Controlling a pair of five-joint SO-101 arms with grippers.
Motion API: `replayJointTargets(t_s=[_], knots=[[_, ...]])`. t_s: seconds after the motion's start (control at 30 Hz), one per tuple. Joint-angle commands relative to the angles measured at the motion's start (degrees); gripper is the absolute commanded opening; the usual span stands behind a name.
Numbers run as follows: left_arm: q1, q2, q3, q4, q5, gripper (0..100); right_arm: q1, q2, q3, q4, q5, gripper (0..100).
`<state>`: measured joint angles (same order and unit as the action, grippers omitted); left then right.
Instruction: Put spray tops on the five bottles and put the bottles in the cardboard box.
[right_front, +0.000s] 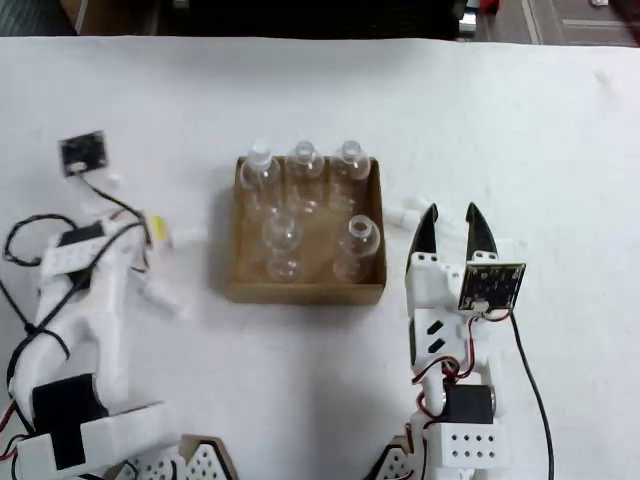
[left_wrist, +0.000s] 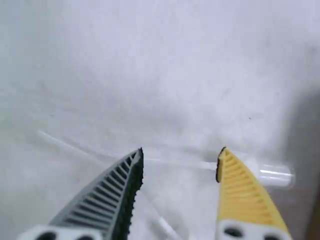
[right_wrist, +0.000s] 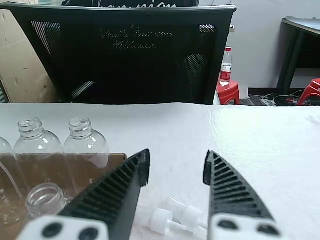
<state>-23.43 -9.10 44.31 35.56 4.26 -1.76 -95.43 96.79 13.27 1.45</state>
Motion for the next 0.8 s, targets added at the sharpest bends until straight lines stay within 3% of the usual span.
replayJointTargets(t_s=[0.0, 0.2, 0.23, 0.33, 0.37, 0.5, 0.7, 0.77], knots=[[-2.5, -0.7, -5.9, 5.6, -4.7, 23, 0.1, 0.0, 0.4, -0.3, 0.6, 15.9], [1.2, -0.7, -17.1, 20.1, -6.4, 23, 0.1, 0.0, 0.4, -0.3, 0.6, 15.9], [3.6, -0.6, -19.1, 22.2, -9.8, 23, 0.1, 0.0, 0.4, -0.3, 0.6, 15.9], [9.7, -0.1, -22.0, 25.7, -31.1, 23, 0.1, 0.0, 0.4, -0.3, 0.6, 15.9], [10.2, -0.1, -21.8, 25.2, -34.9, 23, 0.1, 0.0, 0.4, -0.3, 0.6, 15.9], [9.6, 2.2, -19.6, 19.0, -34.9, 23, 0.2, -0.2, 0.4, -0.3, 1.3, 15.9], [12.0, 11.9, -18.2, 14.2, -53.7, 23, -0.2, 0.0, 0.4, -0.3, 4.6, 15.9], [12.1, 14.8, -19.3, 12.1, -56.8, 23, -0.2, 0.0, 0.4, -0.3, 4.6, 15.9]])
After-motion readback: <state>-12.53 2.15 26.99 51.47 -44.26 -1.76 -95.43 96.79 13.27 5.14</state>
